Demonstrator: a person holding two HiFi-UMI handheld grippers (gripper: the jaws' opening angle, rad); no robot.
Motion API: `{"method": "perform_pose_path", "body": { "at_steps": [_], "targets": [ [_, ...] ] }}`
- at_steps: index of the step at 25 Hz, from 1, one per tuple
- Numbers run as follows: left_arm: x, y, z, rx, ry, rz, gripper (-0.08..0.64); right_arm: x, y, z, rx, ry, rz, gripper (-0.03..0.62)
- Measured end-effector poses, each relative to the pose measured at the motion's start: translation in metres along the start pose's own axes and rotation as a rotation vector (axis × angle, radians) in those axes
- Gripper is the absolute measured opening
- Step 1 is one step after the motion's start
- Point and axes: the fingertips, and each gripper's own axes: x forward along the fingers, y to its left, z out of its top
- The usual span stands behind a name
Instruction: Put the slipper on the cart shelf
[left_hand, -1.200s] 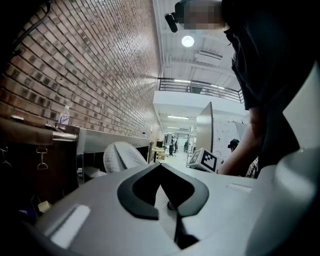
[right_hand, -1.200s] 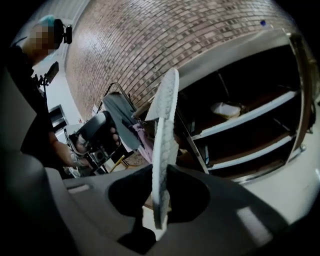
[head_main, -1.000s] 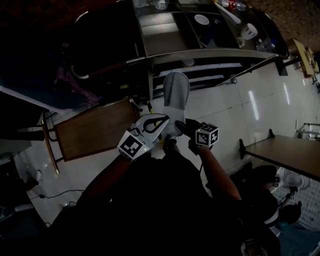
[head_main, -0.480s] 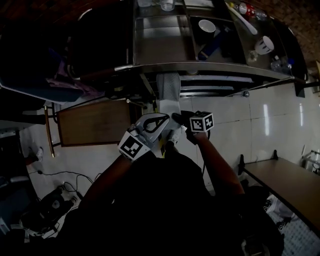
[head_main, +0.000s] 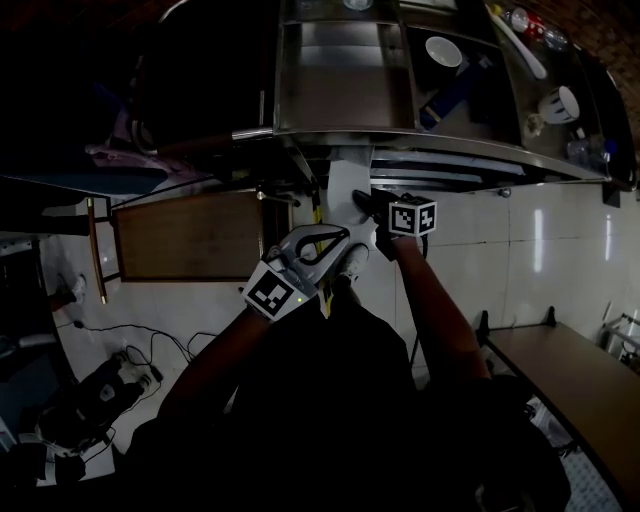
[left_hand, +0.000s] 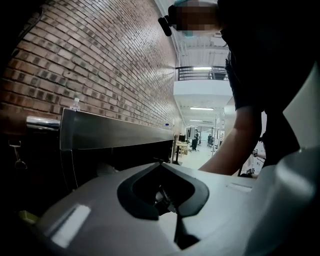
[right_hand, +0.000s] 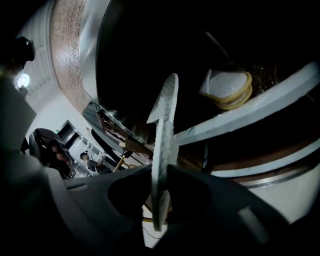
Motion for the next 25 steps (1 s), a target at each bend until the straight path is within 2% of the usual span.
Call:
{"method": "perform_pose_path", "body": {
  "at_steps": [7,16,25],
  "targets": [
    [0.006,0.022,-0.004,-0.007,-0.030,-0.002,0.000,0.020,-0.014,0.044,-0.074,-0.093,-0.070,0.067],
    [0.005,0.037,-0.012,-0.028,-0.046,0.032,0.000,0.038,-0.015,0.088,-0.223,-0.239,-0.094,0.069],
    [0.014,0.045,-0.017,-0.043,-0.040,0.035,0.000,0.042,-0.016,0.114,-0.275,-0.314,-0.092,0.069]
  ]
}}
